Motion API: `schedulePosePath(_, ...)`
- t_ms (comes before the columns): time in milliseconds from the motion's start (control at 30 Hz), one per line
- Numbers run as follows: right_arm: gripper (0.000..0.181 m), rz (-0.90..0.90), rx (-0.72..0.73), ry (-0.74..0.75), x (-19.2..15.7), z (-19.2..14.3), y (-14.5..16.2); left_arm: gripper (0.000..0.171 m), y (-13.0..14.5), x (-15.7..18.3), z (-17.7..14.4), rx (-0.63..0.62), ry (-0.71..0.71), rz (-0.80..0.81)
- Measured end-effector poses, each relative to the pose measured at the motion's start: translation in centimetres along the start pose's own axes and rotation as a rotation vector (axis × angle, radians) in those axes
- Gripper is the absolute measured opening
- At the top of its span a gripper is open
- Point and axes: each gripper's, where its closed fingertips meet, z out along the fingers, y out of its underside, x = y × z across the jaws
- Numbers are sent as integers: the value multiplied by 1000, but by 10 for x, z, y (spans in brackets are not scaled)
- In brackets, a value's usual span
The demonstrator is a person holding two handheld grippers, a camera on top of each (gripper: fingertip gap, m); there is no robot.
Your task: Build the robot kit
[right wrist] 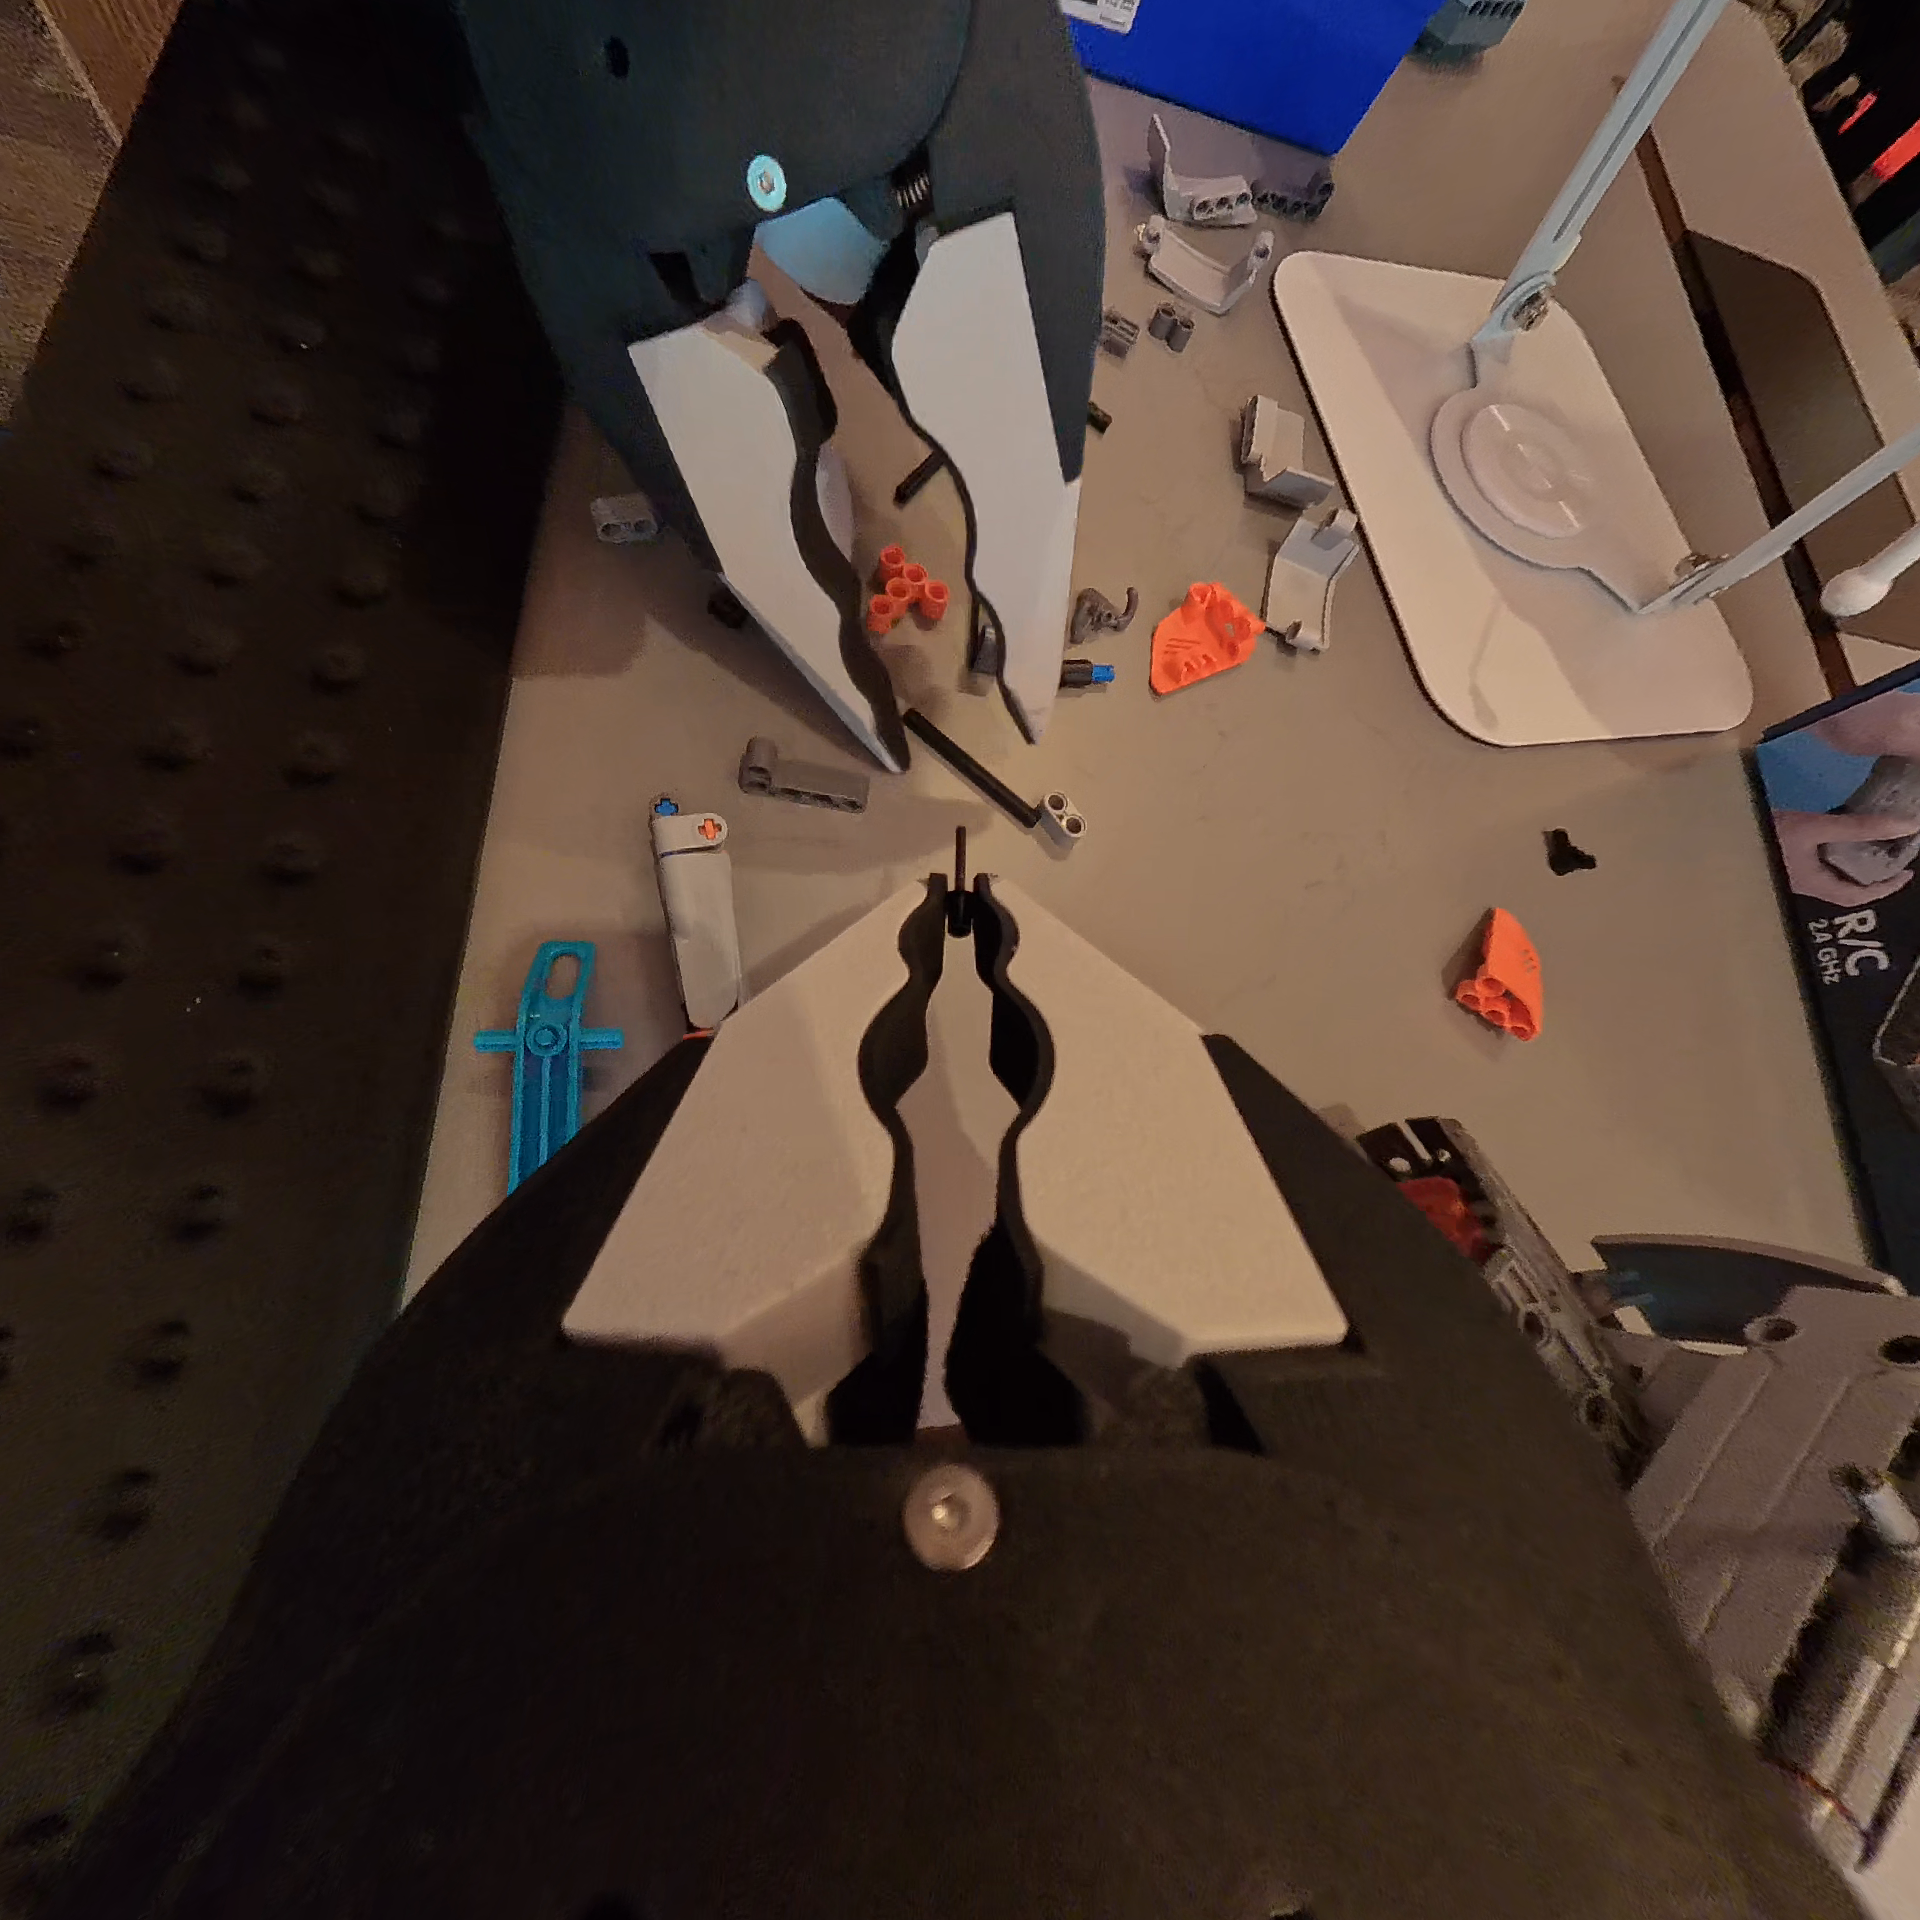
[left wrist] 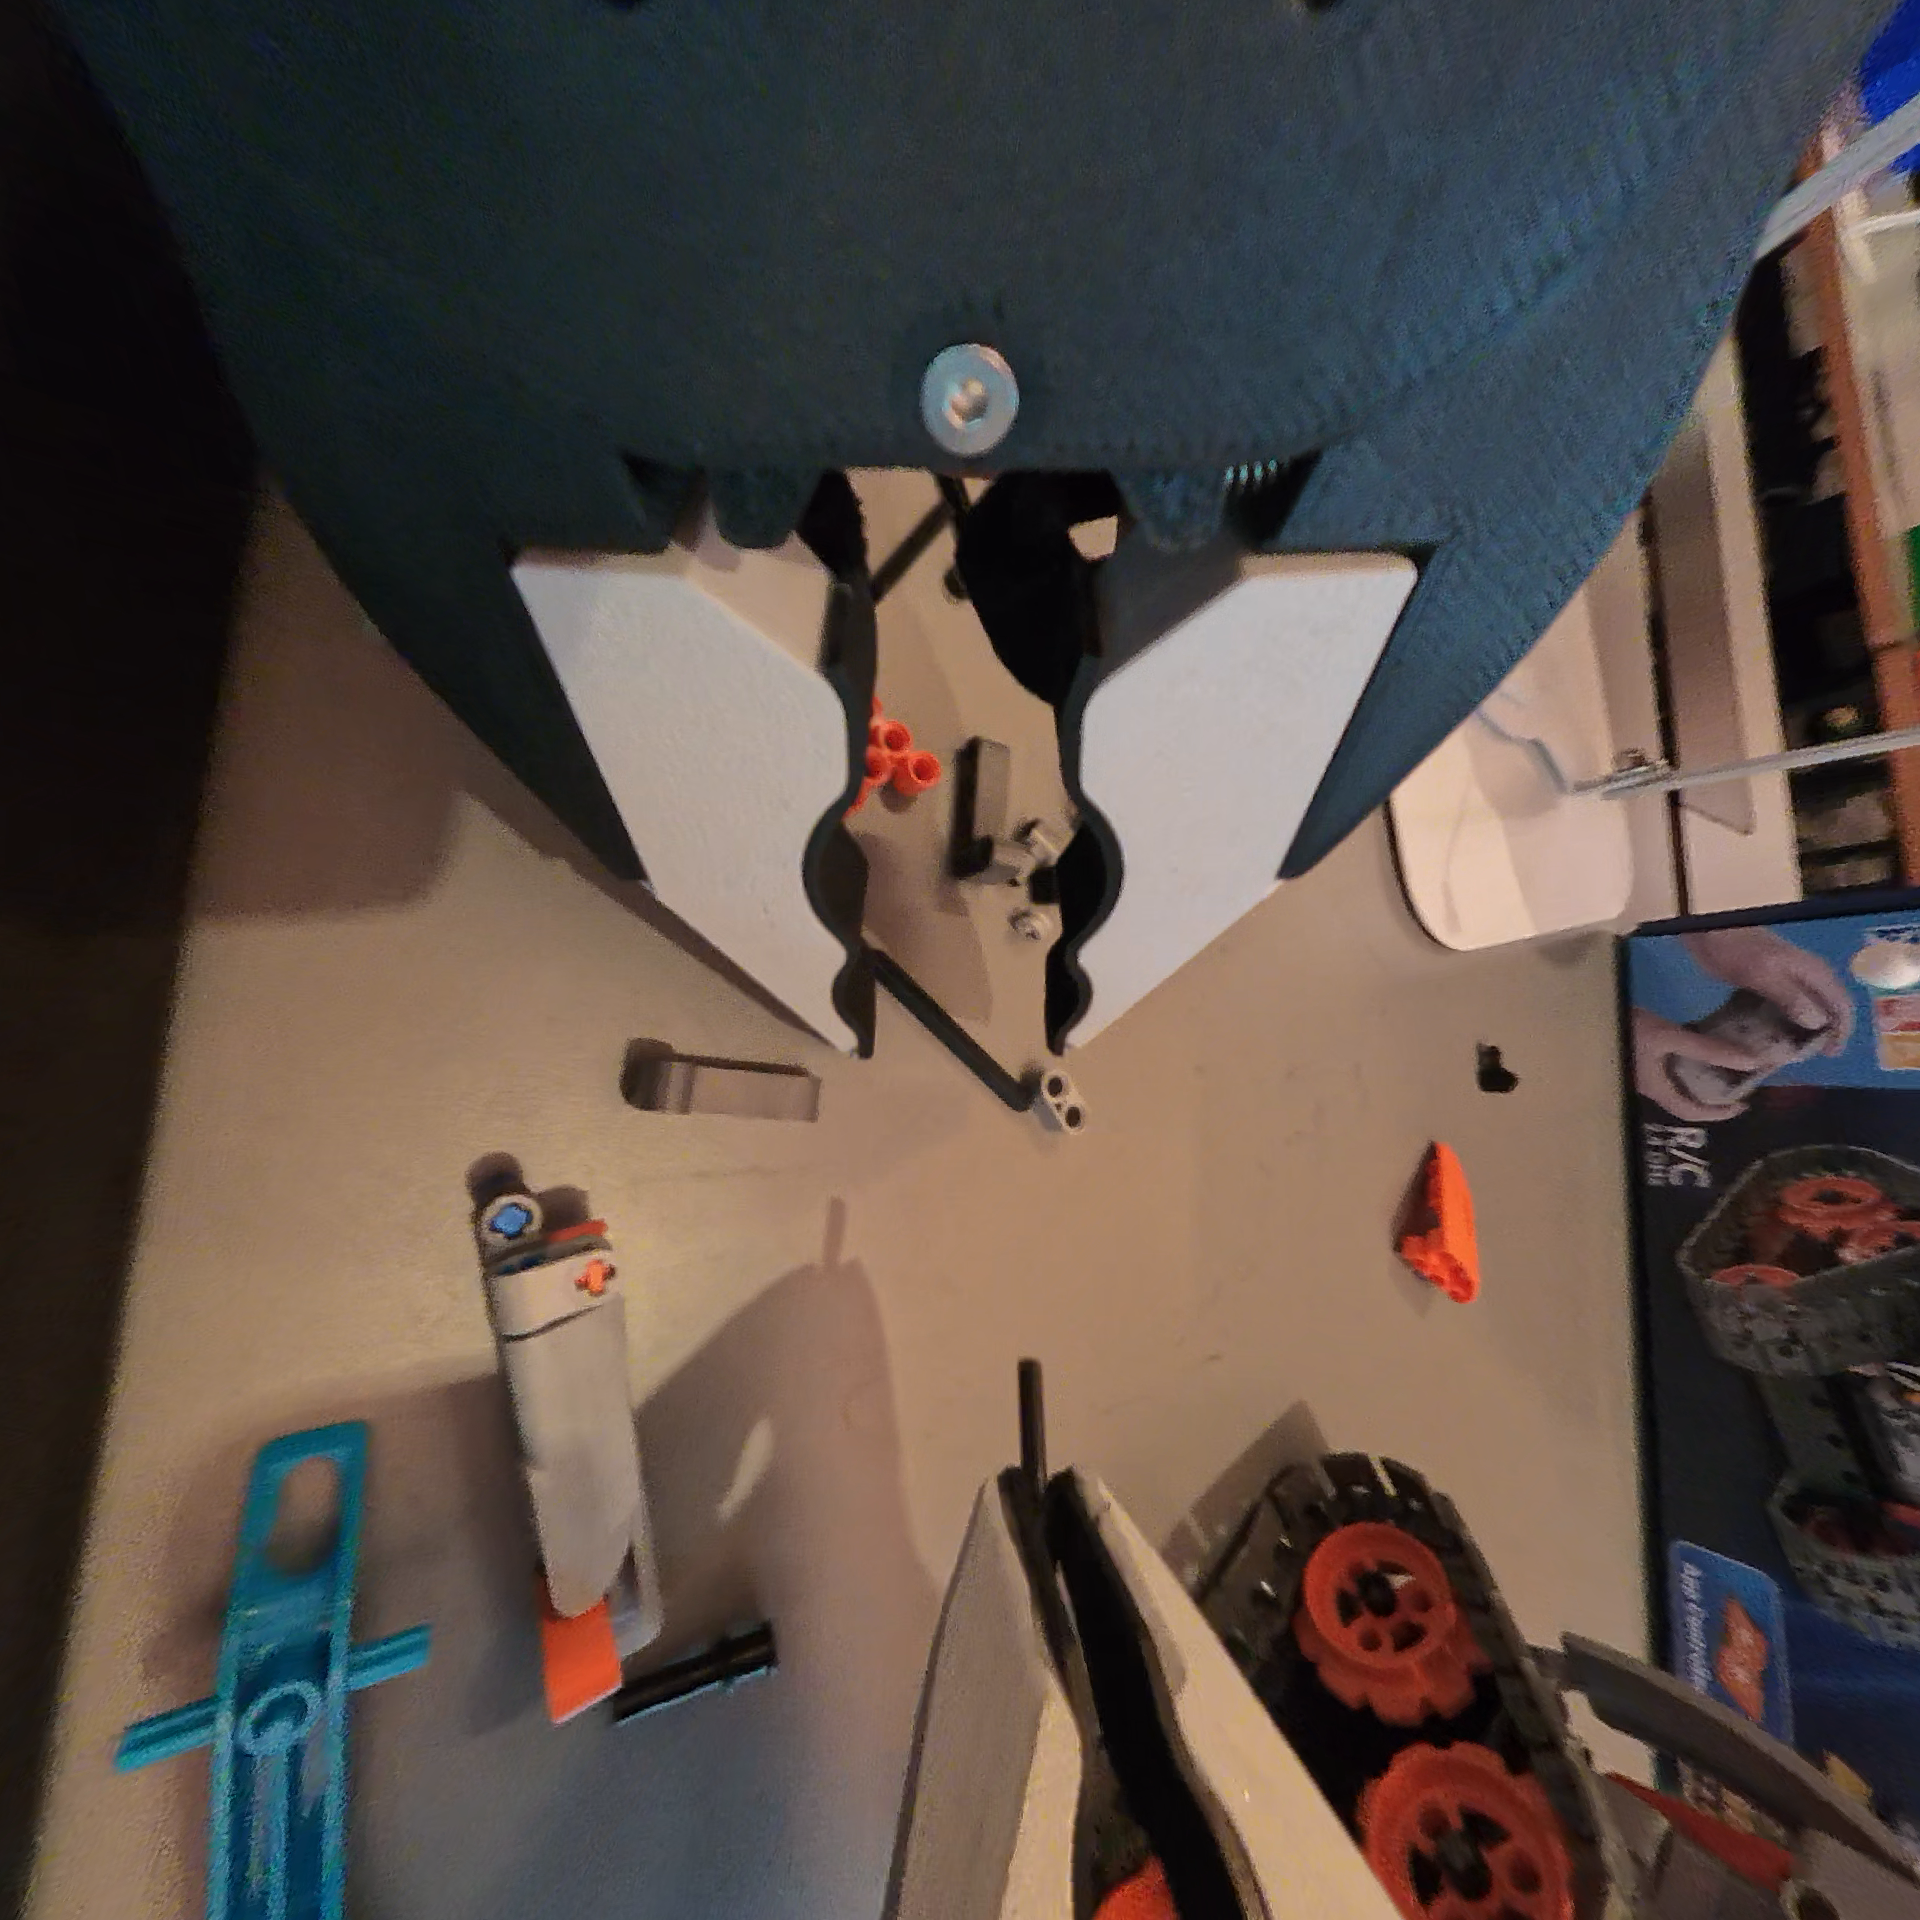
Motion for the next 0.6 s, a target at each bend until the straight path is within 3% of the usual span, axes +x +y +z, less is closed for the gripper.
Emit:
schedulePosePath(167,2,30,-12,-59,-10,6,3,40,-13,29,-25,145,237,-132)
schedulePosePath(233,2,42,-30,-84,-14,12,6,41,-18,34,-26,173,266,-133)
schedulePosePath(333,2,62,-59,-121,-20,20,11,42,-12,39,-13,111,263,-95)
schedulePosePath(600,2,95,-101,-175,-27,35,17,25,-15,36,-6,158,313,-182)
